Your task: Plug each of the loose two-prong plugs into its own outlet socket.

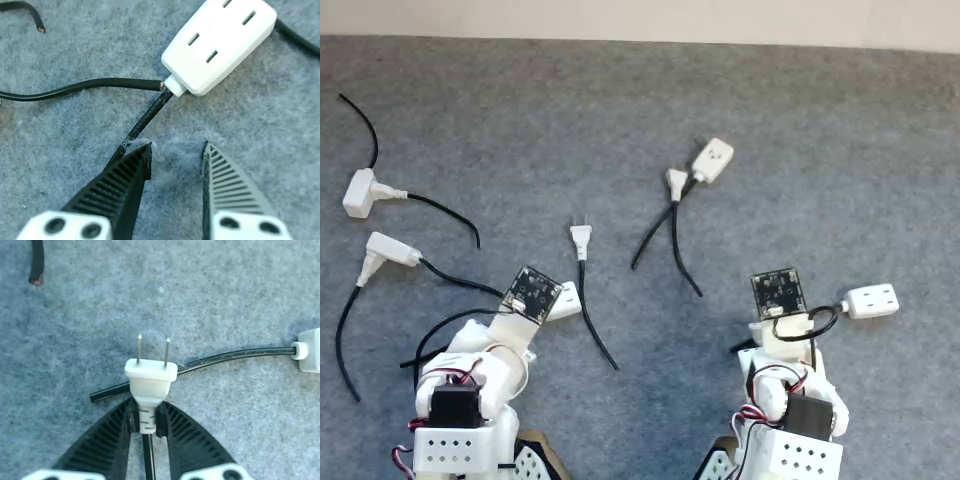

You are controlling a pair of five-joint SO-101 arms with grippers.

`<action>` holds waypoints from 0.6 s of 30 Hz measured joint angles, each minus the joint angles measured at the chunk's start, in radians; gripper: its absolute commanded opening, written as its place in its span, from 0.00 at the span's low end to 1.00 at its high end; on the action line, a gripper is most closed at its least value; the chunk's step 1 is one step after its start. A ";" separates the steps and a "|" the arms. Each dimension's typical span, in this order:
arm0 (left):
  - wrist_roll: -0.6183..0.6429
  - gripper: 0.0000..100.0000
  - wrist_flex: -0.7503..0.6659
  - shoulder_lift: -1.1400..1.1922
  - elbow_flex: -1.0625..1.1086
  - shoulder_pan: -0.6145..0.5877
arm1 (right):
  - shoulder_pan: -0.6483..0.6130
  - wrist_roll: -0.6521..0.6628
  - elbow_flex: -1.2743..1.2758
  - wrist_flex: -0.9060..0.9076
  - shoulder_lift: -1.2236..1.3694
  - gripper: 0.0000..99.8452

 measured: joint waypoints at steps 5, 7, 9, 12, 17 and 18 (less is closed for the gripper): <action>-0.003 0.19 0.000 0.000 0.000 0.094 | -0.048 0.002 0.000 0.000 0.000 0.00; -0.002 0.19 -0.006 0.000 0.000 0.101 | -0.057 0.000 0.000 0.000 0.000 0.01; -0.003 0.19 -0.054 0.000 0.000 0.101 | -0.055 0.000 0.000 0.000 0.000 0.01; -0.002 0.18 -0.163 0.000 0.000 0.080 | -0.072 0.000 0.000 -0.009 0.000 0.01; 0.028 0.18 -0.302 0.000 -0.020 -0.068 | -0.112 0.086 0.000 -0.072 -0.006 0.01; 0.044 0.18 -0.298 0.000 -0.044 -0.098 | -0.114 0.110 -0.002 -0.074 -0.011 0.01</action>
